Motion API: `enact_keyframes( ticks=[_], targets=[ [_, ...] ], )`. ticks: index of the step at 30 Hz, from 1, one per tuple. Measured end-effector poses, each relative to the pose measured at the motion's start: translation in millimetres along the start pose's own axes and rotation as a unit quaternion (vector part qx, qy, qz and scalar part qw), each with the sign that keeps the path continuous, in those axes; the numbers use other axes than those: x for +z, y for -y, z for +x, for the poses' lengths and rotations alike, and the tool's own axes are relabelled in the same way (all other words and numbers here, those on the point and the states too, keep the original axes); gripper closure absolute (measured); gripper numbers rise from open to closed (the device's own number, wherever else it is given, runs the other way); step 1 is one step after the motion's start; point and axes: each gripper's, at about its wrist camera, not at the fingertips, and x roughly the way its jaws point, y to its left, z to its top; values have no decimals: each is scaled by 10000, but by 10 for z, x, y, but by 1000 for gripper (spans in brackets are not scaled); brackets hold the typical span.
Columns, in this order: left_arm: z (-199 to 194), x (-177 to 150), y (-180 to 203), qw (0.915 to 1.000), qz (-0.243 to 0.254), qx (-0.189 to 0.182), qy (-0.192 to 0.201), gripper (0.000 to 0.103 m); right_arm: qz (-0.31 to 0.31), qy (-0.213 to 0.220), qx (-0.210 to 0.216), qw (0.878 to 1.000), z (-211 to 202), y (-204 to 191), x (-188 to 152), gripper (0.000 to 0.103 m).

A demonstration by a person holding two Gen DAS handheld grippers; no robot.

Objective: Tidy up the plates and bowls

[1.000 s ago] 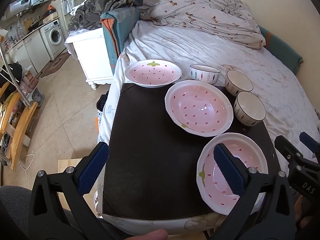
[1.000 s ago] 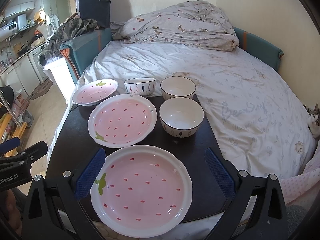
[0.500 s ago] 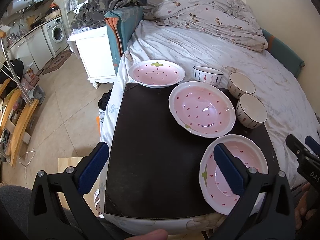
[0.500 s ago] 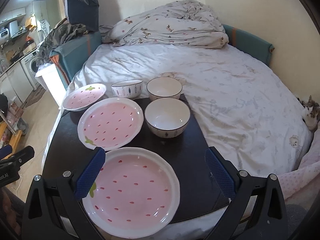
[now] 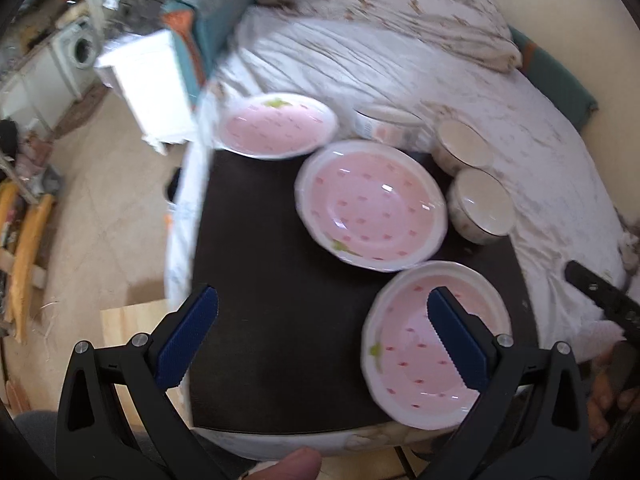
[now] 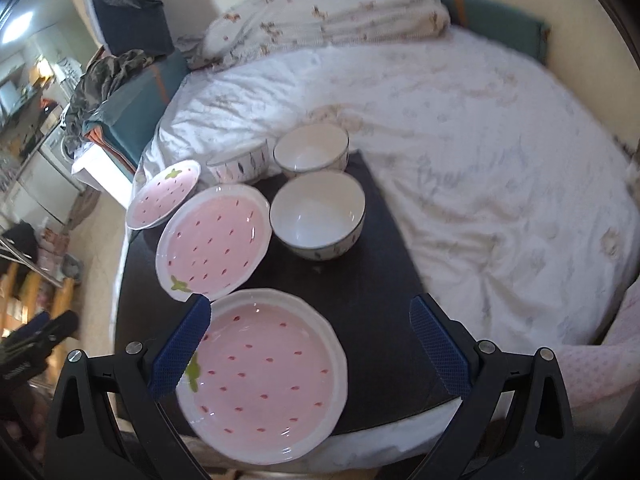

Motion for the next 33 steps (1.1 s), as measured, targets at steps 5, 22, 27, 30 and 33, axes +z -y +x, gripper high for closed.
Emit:
enact_keyframes(
  ticks=[5,22,27,30,33],
  targets=[
    [198,40,232,9993,293,102,-230,0,321,-176,-54,9993,180,186,-37,1],
    [1212,-258,167,9852,-339,-397,-1635,29,1364,-1929,556,9701,1003,574,-447,53],
    [1342,-330,230,9780,-477,-660,-1923,39,1285,-2223,584,9647,1189,479,-528,66],
    [1384,-358,290,9753,-450,-764,-2024,39,1189,-2217,522,9664,1221,426,-540,72],
    [1359,-390,324,9729,-541,-964,-2030,59,1084,-2210,462,9681,1215,401,-551,74]
  ],
)
